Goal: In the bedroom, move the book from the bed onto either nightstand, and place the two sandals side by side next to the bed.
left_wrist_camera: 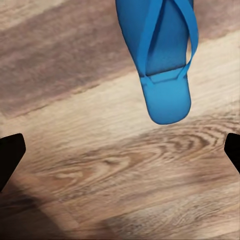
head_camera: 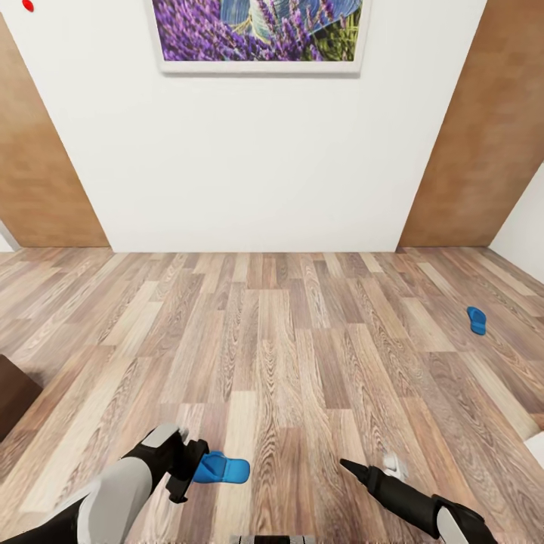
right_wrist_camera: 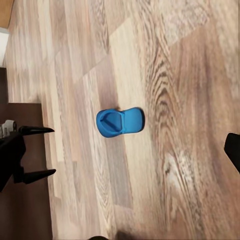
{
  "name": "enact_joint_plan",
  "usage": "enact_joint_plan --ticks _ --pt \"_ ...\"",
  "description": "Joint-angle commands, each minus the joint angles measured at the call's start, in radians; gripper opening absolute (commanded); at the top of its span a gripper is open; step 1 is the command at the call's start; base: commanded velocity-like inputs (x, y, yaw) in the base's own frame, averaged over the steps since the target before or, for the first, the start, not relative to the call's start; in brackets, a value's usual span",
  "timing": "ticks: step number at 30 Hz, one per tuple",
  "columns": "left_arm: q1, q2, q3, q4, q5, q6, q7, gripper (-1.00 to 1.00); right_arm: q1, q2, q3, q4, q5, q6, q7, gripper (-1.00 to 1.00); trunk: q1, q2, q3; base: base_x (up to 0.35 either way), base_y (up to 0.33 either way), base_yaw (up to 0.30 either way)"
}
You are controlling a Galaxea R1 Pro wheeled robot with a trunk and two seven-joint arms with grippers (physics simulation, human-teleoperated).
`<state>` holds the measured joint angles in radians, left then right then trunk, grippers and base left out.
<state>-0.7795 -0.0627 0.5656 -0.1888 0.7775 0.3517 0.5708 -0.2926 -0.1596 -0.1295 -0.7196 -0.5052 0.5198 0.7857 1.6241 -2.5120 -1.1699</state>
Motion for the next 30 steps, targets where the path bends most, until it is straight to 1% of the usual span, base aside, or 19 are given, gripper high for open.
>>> enact_joint_plan --ticks 1,5,10,11,19,21,22,26,30 --pt "0.000 0.001 0.006 -0.004 0.007 0.003 0.007 1.00 0.000 0.000 -0.002 0.000 -0.007 0.008 0.002 1.00 0.000 -0.001 -0.005 0.000 0.000 0.000" --pt "0.000 0.005 0.033 -0.007 0.007 0.002 0.006 1.00 0.000 -0.001 -0.002 -0.001 -0.009 0.009 0.007 1.00 0.002 -0.002 -0.020 0.000 0.000 0.000" --pt "0.000 0.008 0.049 -0.017 0.006 -0.005 0.006 1.00 0.000 -0.001 -0.003 -0.001 -0.012 0.009 0.036 1.00 0.004 -0.003 -0.040 0.000 0.000 0.000" --pt "0.000 0.009 0.051 -0.023 0.006 -0.012 0.007 1.00 0.000 -0.001 -0.004 -0.001 -0.012 0.009 0.059 1.00 0.004 -0.003 -0.040 0.000 0.000 0.000" --pt "0.000 0.006 0.056 -0.033 0.008 -0.025 0.007 1.00 0.000 -0.002 -0.005 -0.001 -0.012 0.008 0.161 1.00 0.004 -0.003 -0.040 0.000 0.000 0.000" --pt "0.000 0.006 0.057 -0.034 0.009 -0.026 0.007 1.00 0.000 -0.003 -0.006 -0.001 -0.012 0.008 0.193 1.00 0.004 -0.003 -0.040 0.000 0.000 0.000" --pt "0.000 0.005 0.057 -0.035 0.009 -0.027 0.007 1.00 0.001 -0.003 -0.006 -0.001 -0.012 0.007 0.234 1.00 0.004 -0.003 -0.040 0.000 0.000 0.000" --pt "0.000 0.004 0.057 -0.043 0.009 -0.028 0.008 1.00 0.001 -0.003 -0.007 -0.001 -0.009 0.003 0.338 1.00 0.004 -0.003 -0.040 0.000 0.000 0.000" --pt "0.000 0.003 0.056 -0.053 0.007 -0.028 0.008 1.00 0.001 -0.004 -0.008 -0.001 -0.004 0.000 0.419 1.00 0.004 -0.003 -0.040 0.000 0.000 0.000"
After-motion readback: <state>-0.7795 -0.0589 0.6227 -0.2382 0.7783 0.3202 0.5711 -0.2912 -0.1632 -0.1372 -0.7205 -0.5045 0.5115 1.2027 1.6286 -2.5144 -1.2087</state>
